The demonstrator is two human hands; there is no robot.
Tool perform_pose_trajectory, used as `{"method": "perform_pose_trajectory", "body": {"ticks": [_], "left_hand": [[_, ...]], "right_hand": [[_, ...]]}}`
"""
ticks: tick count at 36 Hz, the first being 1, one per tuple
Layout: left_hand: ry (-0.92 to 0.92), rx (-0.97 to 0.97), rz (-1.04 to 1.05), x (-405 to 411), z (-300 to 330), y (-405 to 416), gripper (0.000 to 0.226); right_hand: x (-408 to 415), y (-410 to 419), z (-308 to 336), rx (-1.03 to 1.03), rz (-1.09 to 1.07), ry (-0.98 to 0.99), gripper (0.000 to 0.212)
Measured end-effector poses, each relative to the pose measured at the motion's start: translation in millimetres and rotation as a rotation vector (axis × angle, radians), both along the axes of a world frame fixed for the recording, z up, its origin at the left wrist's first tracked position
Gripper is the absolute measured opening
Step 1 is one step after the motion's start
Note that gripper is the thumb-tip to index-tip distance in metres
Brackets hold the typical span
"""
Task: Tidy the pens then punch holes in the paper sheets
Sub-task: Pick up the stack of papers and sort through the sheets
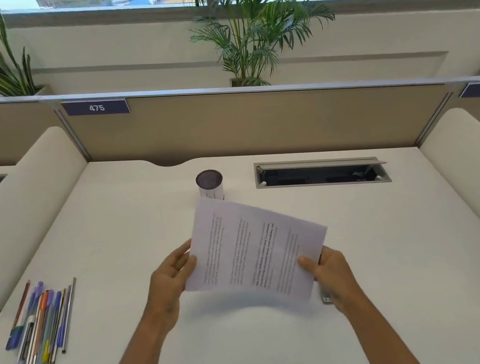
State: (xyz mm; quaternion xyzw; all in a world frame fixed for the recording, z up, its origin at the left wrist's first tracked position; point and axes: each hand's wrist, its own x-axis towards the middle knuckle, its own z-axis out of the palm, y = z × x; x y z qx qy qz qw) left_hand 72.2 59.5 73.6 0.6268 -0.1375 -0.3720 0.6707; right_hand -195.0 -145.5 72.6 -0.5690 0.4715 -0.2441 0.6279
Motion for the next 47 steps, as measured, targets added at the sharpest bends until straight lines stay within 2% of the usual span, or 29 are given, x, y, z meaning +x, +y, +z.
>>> {"method": "perform_pose_trajectory", "body": {"ticks": [3,5,11,13,16,18,20,22,26,31,34,37,38,40,43,47], "left_hand": [[-0.117,0.078,-0.158,4,14,-6,0.037],[-0.17,0.119,-0.19,1,22,-13,0.031],[-0.198,0.092,-0.021,-9,14,-18,0.011],[-0.206,0.106,0.018,-15,2,-16,0.004],[-0.249,0.185,-0.051,-26,-19,-8,0.026],[-0.296,0.258,-0.111,-31,-29,-3,0.043],[-0.281,0.25,-0.099,-35,-32,-1,0.043],[-0.257,0.22,-0.064,-35,-29,-2,0.031],[-0.245,0.18,-0.051,-37,-25,-3,0.027],[-0.255,0.254,-0.111,-44,-34,3,0.028],[-0.237,0.319,-0.121,-40,-34,3,0.015],[-0.223,0.339,-0.125,-30,-28,3,0.006],[-0.211,0.33,-0.123,-26,-26,4,0.003],[-0.172,0.301,-0.093,-18,-24,6,0.01],[-0.094,0.24,-0.029,-13,-23,9,0.02],[0.04,0.141,0.086,-22,-20,8,0.017]], "right_hand": [[2,-3,13,-0.098,0.042,0.003,0.018],[4,-4,18,-0.166,0.057,0.014,0.014],[9,8,18,-0.331,-0.022,0.003,0.014],[9,16,5,-0.373,-0.077,0.029,0.027],[7,29,-27,-0.414,-0.068,0.148,0.05],[3,35,-46,-0.381,-0.039,0.221,0.056],[1,37,-48,-0.356,-0.055,0.242,0.045],[0,37,-43,-0.358,-0.096,0.224,0.029],[2,34,-42,-0.366,-0.119,0.188,0.027],[1,36,-66,-0.287,-0.044,0.281,0.048],[1,29,-58,-0.24,-0.026,0.284,0.039],[2,14,-34,-0.192,0.048,0.201,0.007],[1,10,-23,-0.143,0.069,0.146,0.006],[-1,-1,-3,0.009,0.113,0.026,0.022],[0,-13,17,0.216,0.18,-0.114,0.033],[10,-11,20,0.433,0.082,-0.334,0.048]]}}
